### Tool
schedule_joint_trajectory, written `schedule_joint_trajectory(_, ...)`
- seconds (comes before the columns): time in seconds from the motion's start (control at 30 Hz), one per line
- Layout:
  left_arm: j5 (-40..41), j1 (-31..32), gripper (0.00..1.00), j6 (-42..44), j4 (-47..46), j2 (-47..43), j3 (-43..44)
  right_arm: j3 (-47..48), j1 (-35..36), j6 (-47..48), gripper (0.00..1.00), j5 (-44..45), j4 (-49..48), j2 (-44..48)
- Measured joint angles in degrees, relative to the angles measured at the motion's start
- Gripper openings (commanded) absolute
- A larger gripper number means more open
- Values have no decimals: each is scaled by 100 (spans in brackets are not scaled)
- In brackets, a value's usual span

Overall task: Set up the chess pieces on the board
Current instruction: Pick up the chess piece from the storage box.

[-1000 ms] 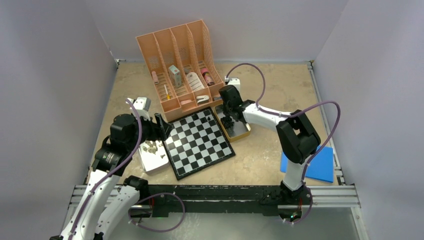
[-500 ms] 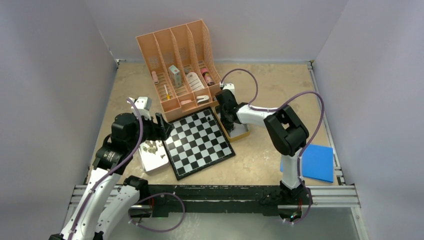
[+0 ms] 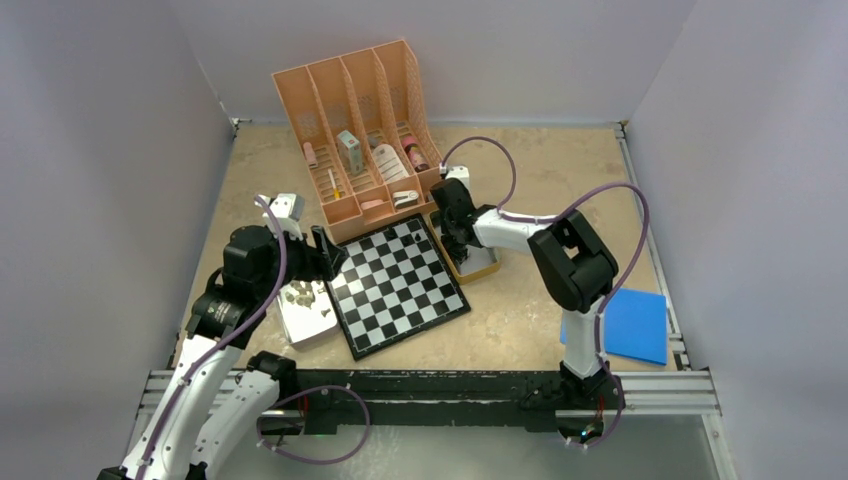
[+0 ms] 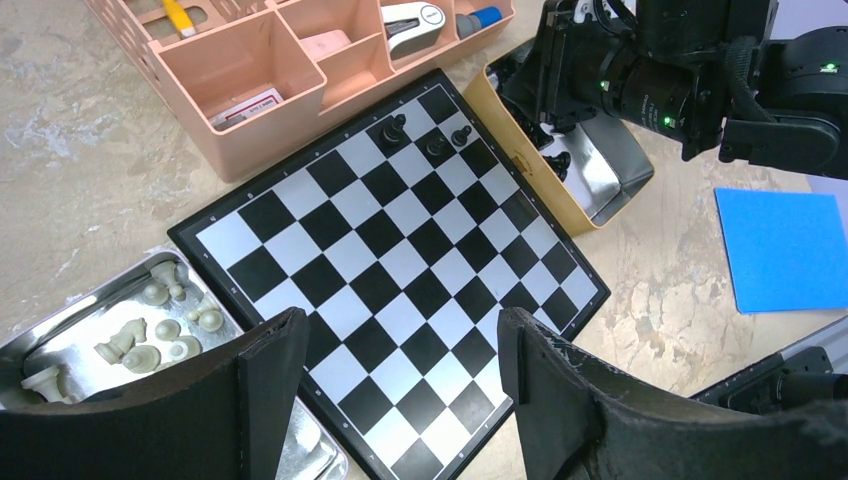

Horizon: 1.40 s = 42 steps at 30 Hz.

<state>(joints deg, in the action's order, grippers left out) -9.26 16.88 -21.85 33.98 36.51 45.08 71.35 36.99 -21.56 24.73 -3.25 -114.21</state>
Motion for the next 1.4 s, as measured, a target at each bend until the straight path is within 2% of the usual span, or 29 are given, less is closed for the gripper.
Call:
schedule_joint_trajectory(0.33,-9,-2,69,0,0,0,0,0,0,-4,26,22,168,256)
schedule_joint_trajectory(1.4,-4,0,69,0,2,2,0,2,0,-4,24,-175,299,247)
